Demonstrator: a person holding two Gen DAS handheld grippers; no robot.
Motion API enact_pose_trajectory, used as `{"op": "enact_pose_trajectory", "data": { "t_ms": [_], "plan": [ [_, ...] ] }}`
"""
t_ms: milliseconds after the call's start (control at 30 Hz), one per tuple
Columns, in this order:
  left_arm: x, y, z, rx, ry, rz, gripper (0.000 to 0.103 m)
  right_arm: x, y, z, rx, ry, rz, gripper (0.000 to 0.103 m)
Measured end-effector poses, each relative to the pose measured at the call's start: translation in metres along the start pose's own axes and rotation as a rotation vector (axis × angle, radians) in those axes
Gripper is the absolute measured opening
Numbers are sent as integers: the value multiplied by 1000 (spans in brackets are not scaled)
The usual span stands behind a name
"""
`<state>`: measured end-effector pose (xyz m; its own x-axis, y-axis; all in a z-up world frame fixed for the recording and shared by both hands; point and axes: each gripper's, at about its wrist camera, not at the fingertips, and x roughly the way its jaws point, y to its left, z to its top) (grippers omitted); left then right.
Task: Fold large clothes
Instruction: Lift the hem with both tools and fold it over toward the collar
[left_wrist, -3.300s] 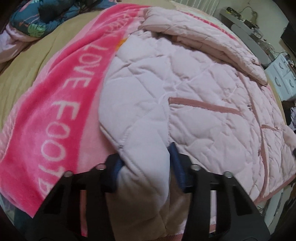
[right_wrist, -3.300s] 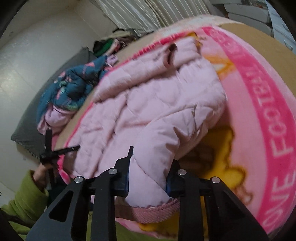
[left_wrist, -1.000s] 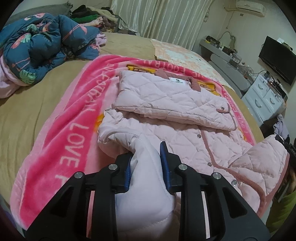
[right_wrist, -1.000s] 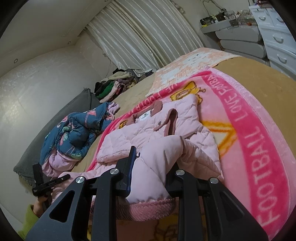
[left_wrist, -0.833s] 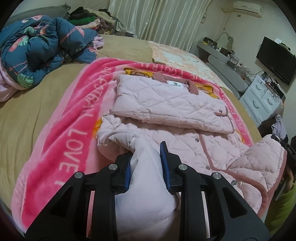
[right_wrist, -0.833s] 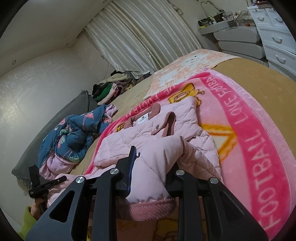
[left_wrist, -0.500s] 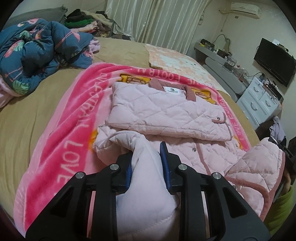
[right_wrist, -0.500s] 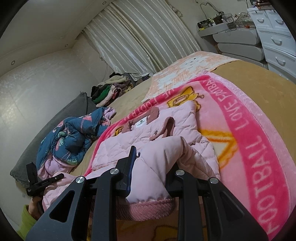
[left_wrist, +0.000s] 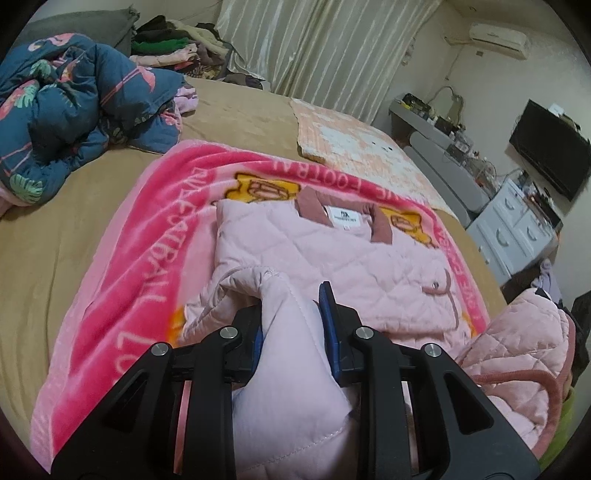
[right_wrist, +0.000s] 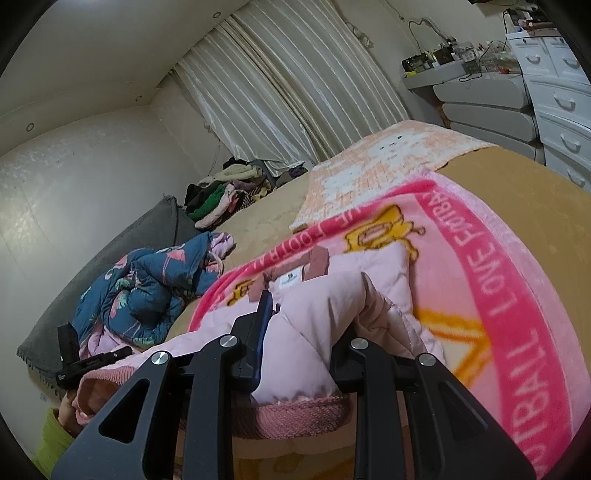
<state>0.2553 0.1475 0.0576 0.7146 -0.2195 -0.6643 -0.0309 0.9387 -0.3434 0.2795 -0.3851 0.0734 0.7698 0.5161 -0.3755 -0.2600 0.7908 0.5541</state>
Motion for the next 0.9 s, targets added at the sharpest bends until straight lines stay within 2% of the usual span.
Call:
{"op": "enact_pose_trajectory", "data": {
  "t_ms": [433, 667, 900],
  "plan": [
    [34, 15, 35, -67, -21, 17, 18, 44, -20, 31, 75, 11, -62, 23],
    [50, 22, 30, -83, -27, 30, 20, 74, -30, 33, 78, 41, -114, 23],
    [59, 27, 28, -85, -35, 54, 28, 101, -44, 29, 82, 61, -172, 23]
  ]
}}
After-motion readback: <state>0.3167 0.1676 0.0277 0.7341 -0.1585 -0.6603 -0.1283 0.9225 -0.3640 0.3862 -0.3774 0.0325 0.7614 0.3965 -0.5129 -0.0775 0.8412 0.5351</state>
